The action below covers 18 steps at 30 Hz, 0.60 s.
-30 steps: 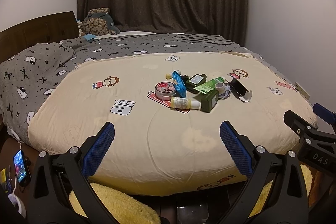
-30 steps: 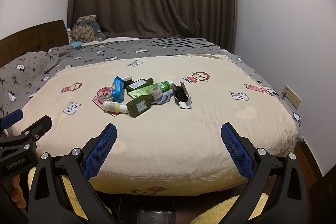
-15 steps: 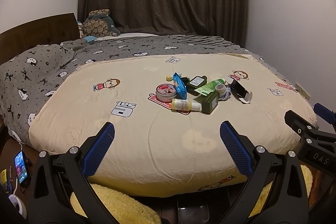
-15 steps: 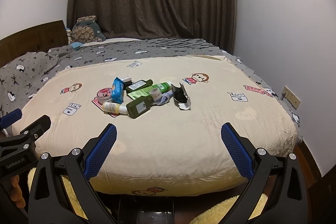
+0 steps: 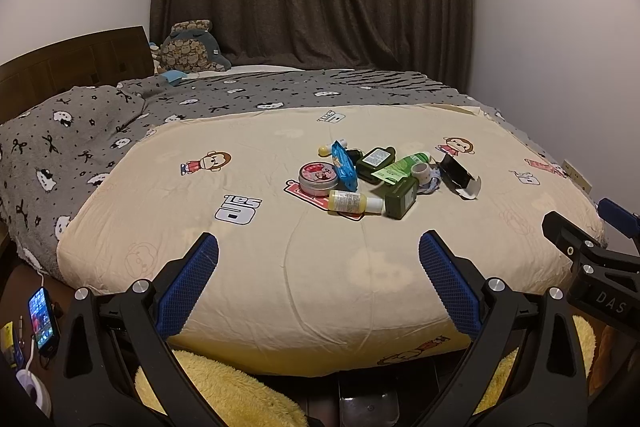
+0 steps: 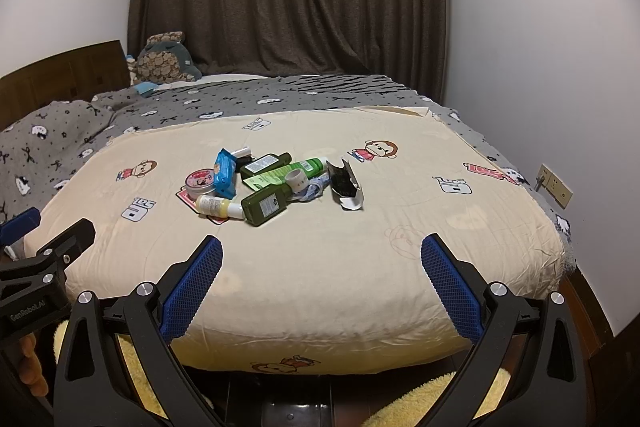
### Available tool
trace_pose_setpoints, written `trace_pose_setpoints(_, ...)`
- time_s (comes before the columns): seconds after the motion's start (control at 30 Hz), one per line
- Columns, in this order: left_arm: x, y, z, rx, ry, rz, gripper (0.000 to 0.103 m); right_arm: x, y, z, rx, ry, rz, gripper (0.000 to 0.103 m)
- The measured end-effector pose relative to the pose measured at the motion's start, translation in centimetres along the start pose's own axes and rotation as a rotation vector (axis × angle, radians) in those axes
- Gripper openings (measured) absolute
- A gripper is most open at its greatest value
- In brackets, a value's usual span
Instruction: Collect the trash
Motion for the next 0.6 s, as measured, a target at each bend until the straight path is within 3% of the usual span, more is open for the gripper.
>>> trace_pose_setpoints(0.6, 0.01, -0.05, 0.22, -0.001, 0.006, -0.006, 0.095, -0.07, 0.04, 0.06, 0.000, 0.000, 0.000, 0.100)
Point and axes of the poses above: each gripper's, at about its wrist camera, not at the fingertips, and x roughly the way its jaws point, y to its right, z to its underside, the point moved 7 cm from there along x, roughly the way its jaws point, and after that the axes turned 14 degrees about x, right-handed, at the moved point
